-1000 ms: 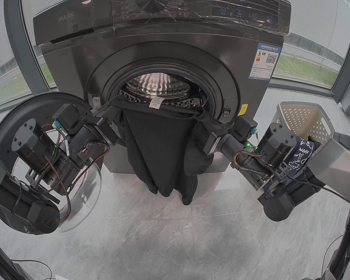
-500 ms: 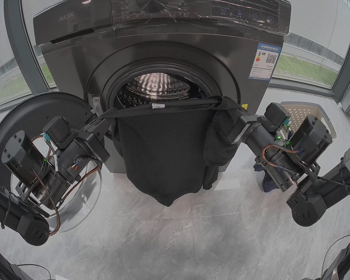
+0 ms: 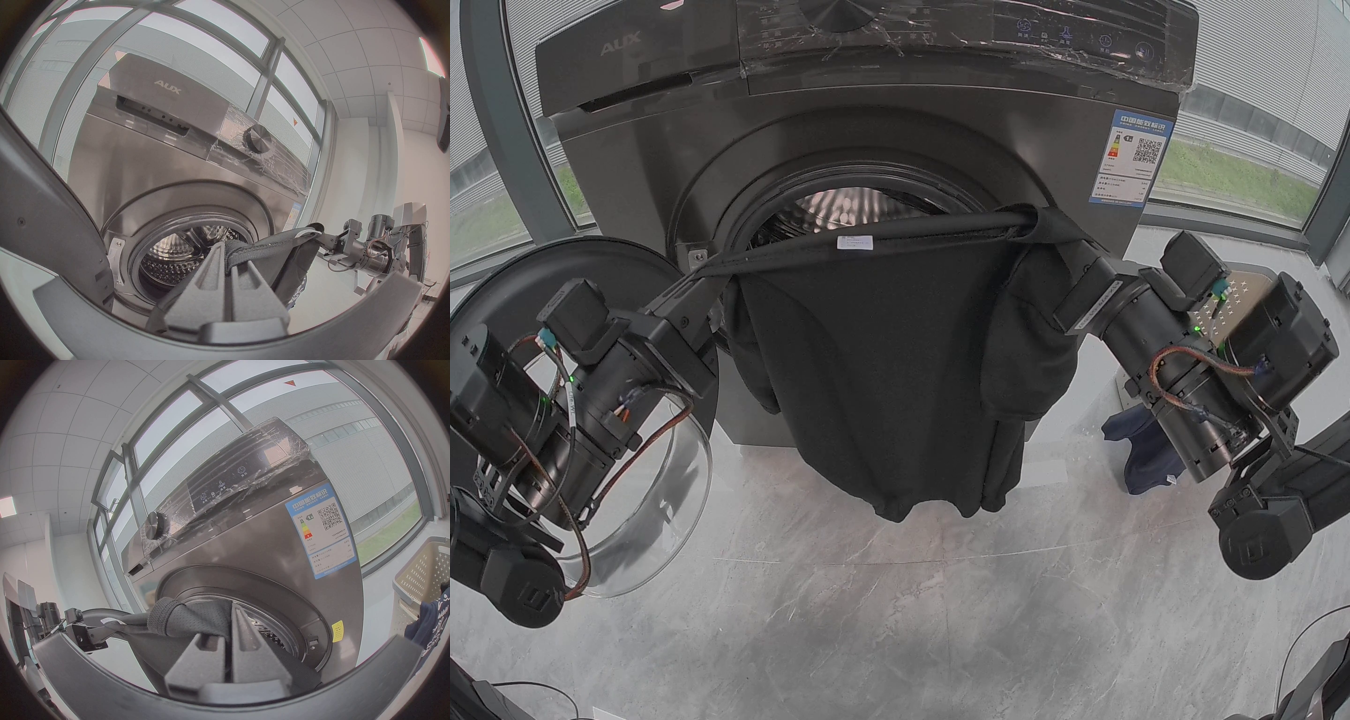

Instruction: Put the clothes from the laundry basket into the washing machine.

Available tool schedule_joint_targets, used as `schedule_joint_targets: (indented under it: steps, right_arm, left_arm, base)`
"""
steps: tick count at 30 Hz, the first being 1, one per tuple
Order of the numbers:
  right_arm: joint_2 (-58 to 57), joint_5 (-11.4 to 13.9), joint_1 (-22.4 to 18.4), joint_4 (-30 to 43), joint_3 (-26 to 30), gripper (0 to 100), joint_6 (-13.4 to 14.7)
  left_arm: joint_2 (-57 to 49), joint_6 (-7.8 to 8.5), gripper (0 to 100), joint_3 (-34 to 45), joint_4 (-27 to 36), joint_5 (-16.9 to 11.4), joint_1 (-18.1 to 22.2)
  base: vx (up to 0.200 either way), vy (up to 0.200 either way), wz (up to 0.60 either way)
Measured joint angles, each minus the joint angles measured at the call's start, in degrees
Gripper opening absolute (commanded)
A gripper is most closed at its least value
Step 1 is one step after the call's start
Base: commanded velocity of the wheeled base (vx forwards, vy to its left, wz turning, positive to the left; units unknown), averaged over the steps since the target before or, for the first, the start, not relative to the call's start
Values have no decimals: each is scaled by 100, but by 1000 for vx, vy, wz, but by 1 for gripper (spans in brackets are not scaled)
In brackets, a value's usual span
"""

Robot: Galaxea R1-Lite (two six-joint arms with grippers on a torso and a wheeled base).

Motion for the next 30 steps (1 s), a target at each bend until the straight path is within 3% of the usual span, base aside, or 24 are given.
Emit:
schedule_joint_targets:
  steps: [18, 30]
  right_arm:
    - [-282, -2, 151, 63, -30, 0, 0]
    - [-266, -2, 88, 61, 23, 0, 48]
  left_arm:
    - [-27, -16, 0, -344, 20, 4, -16]
    - [34, -22, 0, -451, 55, 4, -335]
  base:
    - [0, 0, 0]
    - [0, 0, 0]
